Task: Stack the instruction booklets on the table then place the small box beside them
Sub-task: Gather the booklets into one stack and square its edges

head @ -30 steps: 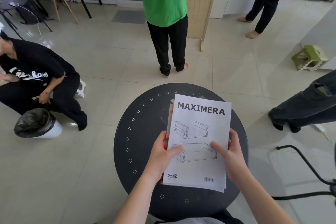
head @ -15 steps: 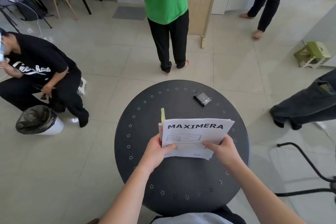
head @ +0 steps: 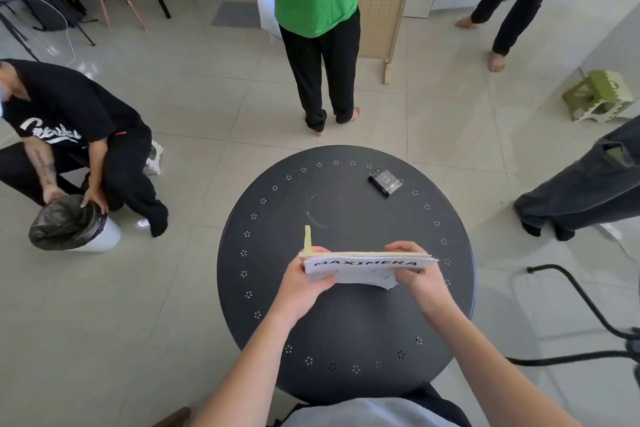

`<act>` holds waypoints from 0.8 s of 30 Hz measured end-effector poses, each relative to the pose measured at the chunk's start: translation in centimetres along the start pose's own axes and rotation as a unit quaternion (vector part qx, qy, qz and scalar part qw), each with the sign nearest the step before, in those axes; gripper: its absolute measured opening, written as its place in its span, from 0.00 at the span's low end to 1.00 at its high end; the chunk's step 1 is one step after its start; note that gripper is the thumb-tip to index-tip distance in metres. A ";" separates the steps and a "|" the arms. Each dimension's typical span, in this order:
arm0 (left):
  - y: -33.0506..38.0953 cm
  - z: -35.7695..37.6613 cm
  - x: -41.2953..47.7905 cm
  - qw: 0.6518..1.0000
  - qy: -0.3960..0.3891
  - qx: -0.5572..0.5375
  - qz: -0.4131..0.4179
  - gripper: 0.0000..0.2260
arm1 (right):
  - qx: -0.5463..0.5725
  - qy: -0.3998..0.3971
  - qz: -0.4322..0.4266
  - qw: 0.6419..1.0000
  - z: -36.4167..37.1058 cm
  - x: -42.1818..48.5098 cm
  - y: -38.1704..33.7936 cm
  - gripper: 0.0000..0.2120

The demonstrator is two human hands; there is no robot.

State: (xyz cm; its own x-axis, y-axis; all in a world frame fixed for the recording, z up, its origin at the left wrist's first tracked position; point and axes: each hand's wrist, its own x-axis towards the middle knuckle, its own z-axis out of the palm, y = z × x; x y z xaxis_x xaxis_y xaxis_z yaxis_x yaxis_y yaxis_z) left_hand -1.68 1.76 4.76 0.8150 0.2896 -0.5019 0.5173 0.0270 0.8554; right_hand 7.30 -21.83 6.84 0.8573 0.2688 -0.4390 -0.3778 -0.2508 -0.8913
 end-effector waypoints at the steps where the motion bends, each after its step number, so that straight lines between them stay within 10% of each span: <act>1: -0.2 0.1 -0.1 1.000 -0.006 -0.012 -0.001 0.19 | 0.004 -0.003 -0.001 1.000 0.2 0.1 0.1 0.23; 24: -0.2 1.9 0.0 0.995 0.073 -0.053 -0.035 0.14 | 0.021 0.055 0.053 0.997 2.6 0.5 2.9 0.19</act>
State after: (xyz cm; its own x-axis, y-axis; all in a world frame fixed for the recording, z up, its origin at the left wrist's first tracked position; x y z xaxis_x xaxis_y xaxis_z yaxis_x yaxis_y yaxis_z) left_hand -1.29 -0.11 4.39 0.7273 0.4189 -0.5437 0.5349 0.1504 0.8314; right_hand 5.74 -20.00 3.73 0.8447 0.1380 -0.5171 -0.4801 -0.2316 -0.8461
